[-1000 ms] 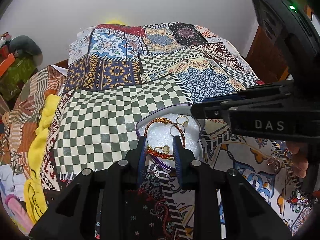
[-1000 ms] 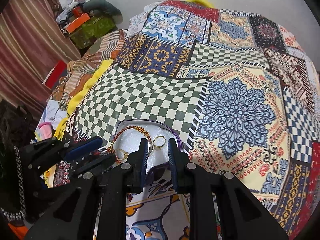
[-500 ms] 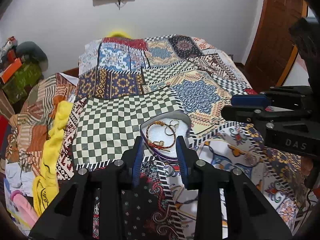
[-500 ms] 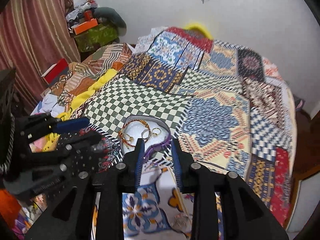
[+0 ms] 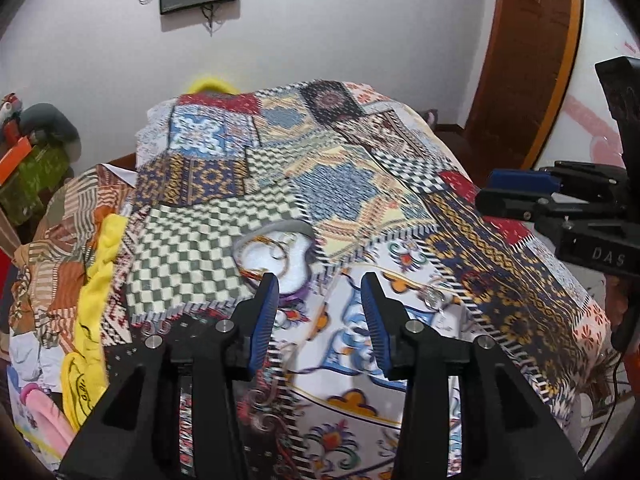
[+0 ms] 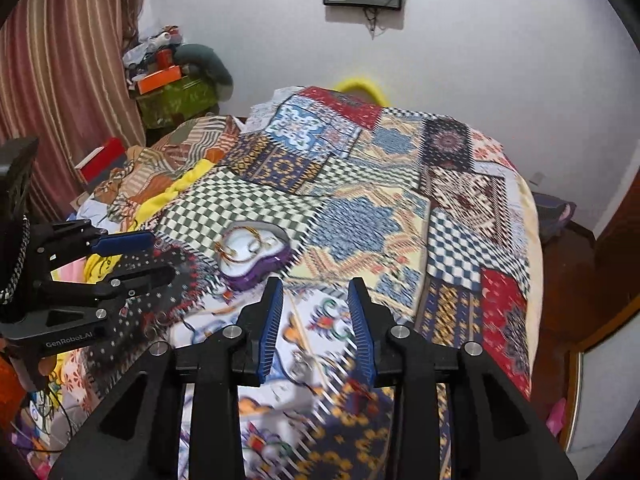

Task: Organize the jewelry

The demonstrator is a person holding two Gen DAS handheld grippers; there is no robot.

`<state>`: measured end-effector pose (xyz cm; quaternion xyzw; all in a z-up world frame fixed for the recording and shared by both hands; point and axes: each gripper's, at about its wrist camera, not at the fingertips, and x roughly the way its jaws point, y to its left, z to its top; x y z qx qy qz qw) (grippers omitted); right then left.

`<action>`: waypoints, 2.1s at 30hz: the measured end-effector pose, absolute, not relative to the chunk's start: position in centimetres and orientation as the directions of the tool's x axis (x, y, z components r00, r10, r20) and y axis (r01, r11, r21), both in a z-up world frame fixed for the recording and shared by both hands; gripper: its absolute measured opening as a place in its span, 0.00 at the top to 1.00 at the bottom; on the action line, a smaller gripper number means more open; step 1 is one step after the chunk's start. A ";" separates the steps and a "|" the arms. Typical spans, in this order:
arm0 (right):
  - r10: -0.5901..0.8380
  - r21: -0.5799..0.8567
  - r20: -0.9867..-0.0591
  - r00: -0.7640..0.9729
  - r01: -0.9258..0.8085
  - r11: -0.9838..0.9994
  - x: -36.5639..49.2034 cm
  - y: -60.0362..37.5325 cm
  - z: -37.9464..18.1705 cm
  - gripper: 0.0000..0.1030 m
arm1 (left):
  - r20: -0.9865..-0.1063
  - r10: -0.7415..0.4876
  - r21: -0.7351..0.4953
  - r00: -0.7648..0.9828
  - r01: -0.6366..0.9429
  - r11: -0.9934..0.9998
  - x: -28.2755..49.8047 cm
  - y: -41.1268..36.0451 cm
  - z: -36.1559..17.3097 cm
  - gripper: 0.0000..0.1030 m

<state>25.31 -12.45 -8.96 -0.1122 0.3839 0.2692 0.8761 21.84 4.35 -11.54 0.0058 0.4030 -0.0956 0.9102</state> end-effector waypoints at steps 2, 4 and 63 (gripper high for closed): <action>0.368 0.004 -0.735 0.570 -0.538 0.843 25.2 -13.6 -9.3 0.67 | -0.746 -0.180 -0.074 0.642 0.189 0.979 21.9 3.5 -12.2 0.59; 0.355 0.006 -0.742 0.569 -0.523 0.852 25.2 -14.7 -9.8 0.67 | -0.761 -0.192 -0.080 0.619 0.204 0.976 22.0 2.5 -13.0 0.59; 0.402 0.117 -0.778 0.483 -0.518 0.847 24.0 -18.7 -16.4 0.93 | -0.777 -0.351 -0.203 0.522 0.320 0.925 25.2 -2.5 -16.2 0.88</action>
